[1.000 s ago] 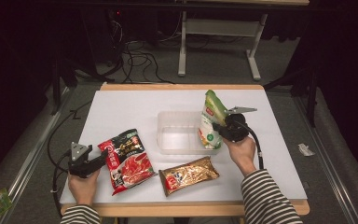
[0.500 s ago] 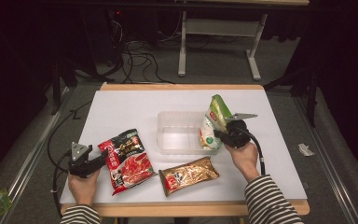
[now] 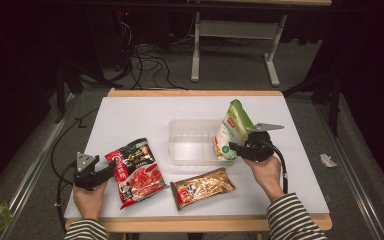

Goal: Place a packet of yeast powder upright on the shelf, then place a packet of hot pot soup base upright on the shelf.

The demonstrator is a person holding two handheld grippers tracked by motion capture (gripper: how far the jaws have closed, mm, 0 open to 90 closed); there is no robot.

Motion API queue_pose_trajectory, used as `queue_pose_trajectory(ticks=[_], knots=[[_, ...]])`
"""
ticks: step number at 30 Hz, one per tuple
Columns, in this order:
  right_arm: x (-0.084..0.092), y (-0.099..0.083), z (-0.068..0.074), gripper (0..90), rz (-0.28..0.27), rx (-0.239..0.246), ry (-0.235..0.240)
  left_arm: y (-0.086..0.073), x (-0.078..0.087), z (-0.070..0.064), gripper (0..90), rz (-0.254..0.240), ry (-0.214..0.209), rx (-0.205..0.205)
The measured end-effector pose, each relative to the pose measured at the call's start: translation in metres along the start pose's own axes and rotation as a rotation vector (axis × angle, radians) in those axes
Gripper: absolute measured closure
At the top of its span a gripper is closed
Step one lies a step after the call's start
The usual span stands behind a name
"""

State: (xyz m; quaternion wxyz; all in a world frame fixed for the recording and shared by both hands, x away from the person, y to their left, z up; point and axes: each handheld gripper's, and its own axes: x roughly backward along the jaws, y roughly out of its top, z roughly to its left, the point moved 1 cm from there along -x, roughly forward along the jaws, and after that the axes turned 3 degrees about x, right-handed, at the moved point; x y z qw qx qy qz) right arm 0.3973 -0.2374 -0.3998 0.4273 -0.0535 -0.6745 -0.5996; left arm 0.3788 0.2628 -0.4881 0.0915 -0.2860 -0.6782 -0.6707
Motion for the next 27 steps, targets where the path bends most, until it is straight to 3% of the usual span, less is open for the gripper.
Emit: queue_pose_trajectory(ticks=[6,15,27], knots=[[0.011,-0.006,-0.003,52.6,0.001,-0.013,-0.010,0.000,0.000,0.000,33.3,0.000,0.000,0.000],[0.029,-0.020,-0.009,49.1,-0.020,-0.061,-0.002,0.000,0.000,0.000,33.3,0.001,0.001,0.001],[0.040,-0.050,0.006,47.8,-0.009,-0.101,0.042,0.000,0.000,0.000,33.3,0.003,0.002,-0.002]])
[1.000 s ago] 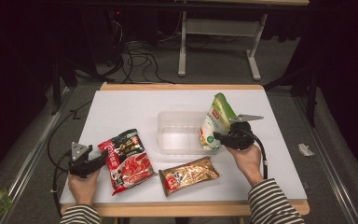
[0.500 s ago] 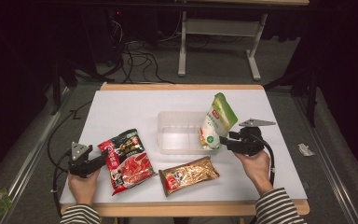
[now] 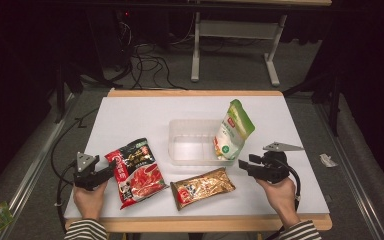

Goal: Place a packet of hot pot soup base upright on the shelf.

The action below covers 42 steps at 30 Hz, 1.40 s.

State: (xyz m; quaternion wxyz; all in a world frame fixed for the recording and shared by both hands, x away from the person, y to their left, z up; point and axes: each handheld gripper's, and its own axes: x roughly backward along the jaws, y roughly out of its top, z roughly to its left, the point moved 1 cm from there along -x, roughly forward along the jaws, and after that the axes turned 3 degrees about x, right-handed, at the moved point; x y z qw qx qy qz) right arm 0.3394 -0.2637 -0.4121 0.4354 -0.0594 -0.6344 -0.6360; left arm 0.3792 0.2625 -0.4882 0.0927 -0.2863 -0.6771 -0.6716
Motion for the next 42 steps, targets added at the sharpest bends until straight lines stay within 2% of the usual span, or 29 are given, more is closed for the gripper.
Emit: queue_pose_trajectory(ticks=[7,14,28,35,39,42], knots=[[-0.005,-0.018,0.012,46.2,0.017,0.007,0.040,0.000,0.001,-0.001,33.2,-0.007,0.004,-0.004],[-0.012,-0.033,0.021,45.6,0.039,-0.010,0.080,0.000,0.000,-0.001,33.2,-0.006,0.003,-0.005],[-0.036,-0.039,0.031,42.8,0.072,-0.036,0.122,0.000,0.000,-0.001,33.2,-0.004,0.005,-0.009],[-0.050,-0.040,0.033,42.9,0.111,-0.029,0.111,0.000,0.000,-0.002,33.2,-0.008,0.006,-0.006],[-0.059,-0.046,0.033,44.5,0.158,-0.010,0.094,0.000,0.000,-0.002,33.2,-0.008,0.007,-0.007],[-0.059,-0.048,0.035,50.7,0.154,0.006,0.080,0.000,0.000,-0.002,33.2,-0.007,0.006,-0.008]])
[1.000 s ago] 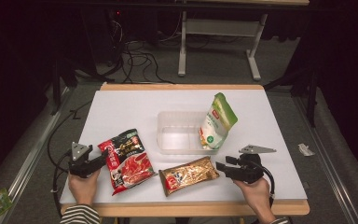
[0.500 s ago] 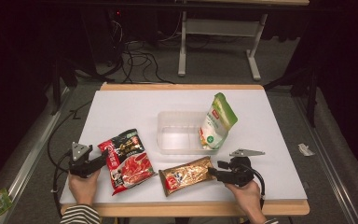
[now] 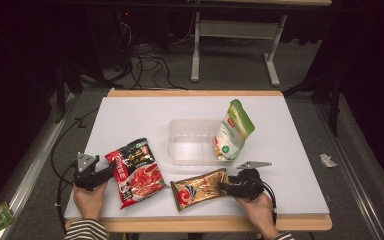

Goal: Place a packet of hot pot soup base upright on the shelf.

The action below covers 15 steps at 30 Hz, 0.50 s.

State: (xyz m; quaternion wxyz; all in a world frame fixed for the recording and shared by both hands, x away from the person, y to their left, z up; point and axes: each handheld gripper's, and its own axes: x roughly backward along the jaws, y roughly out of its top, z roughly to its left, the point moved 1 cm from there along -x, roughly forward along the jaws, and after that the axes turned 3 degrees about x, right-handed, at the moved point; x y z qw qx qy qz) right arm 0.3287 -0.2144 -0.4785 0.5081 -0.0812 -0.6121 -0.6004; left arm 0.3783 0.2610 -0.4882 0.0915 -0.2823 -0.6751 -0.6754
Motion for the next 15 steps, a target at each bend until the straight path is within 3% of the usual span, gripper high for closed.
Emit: queue_pose_trajectory(ticks=[6,15], knots=[[-0.0003,-0.0017,0.0052,73.4,0.020,0.050,0.008,0.0000,0.0001,-0.0002,33.2,0.000,0.001,-0.001],[0.0030,-0.0029,0.0040,88.9,0.008,0.059,0.026,0.0000,0.0000,-0.0001,33.2,0.001,0.001,-0.001]])
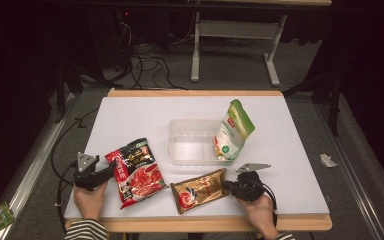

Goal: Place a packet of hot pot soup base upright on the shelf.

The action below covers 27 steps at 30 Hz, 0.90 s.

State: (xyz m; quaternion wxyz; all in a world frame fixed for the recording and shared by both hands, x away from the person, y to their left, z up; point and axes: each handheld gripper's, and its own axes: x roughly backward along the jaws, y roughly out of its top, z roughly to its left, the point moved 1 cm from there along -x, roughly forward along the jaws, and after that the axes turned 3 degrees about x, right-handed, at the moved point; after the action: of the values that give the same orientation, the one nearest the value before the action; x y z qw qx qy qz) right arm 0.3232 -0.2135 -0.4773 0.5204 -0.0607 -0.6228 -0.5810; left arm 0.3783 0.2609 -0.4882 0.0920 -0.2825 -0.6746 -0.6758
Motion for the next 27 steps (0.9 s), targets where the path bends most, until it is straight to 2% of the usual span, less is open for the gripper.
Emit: queue_pose_trajectory(ticks=[3,7,9,19,27], knots=[[0.001,0.001,0.001,90.0,-0.007,-0.004,0.001,0.000,0.000,0.000,33.2,0.000,0.000,0.000],[0.005,0.004,-0.002,90.0,-0.026,-0.033,0.032,0.000,0.000,0.000,33.2,0.003,-0.001,-0.002],[0.008,0.006,-0.003,90.0,-0.035,-0.029,0.037,0.000,0.000,0.000,33.2,0.003,-0.002,-0.001],[0.035,0.022,-0.005,90.0,-0.101,-0.028,0.090,0.000,0.000,0.000,33.0,-0.002,0.000,0.002],[0.056,0.033,-0.008,90.0,-0.140,-0.023,0.111,0.000,0.000,0.000,32.9,-0.001,0.000,0.001]])
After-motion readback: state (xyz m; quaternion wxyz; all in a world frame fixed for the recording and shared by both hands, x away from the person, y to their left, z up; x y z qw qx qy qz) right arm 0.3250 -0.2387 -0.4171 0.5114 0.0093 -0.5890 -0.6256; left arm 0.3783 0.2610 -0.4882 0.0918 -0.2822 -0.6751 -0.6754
